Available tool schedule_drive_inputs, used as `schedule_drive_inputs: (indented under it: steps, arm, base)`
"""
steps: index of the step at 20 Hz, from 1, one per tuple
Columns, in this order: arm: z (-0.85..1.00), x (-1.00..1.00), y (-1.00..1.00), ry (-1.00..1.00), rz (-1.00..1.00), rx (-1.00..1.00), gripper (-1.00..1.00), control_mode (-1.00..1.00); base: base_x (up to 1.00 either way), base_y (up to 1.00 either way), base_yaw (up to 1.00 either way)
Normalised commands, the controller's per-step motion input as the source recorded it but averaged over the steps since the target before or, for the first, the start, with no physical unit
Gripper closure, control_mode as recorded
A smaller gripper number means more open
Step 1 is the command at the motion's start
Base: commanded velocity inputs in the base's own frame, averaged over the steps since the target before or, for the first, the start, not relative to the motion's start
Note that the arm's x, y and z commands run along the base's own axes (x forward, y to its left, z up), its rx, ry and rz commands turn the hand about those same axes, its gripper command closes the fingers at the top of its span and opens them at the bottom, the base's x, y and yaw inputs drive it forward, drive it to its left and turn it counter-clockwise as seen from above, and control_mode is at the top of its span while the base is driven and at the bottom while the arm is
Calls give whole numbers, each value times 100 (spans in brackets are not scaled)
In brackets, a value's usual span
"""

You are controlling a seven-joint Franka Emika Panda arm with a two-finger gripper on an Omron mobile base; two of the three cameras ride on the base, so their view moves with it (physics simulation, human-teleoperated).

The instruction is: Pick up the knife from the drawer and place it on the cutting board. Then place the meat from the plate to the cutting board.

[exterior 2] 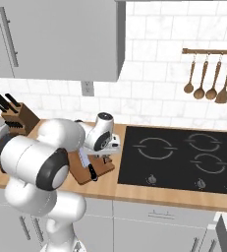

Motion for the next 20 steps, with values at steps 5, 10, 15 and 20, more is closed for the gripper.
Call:
schedule_drive_inputs:
  steps: [5,10,15,20]
  arm:
    - [-50,0,25,1,0,0,100,-100]
    - [-33,3,1,0,0,0,100,-100]
    - [-18,11,0,0,3,0,100,-100]
    - [-9,5,0,0,2,0,-100,-100]
  base:
    - [0,0,0]
    - [0,0,0]
    - [0,0,0]
    - [0,0,0]
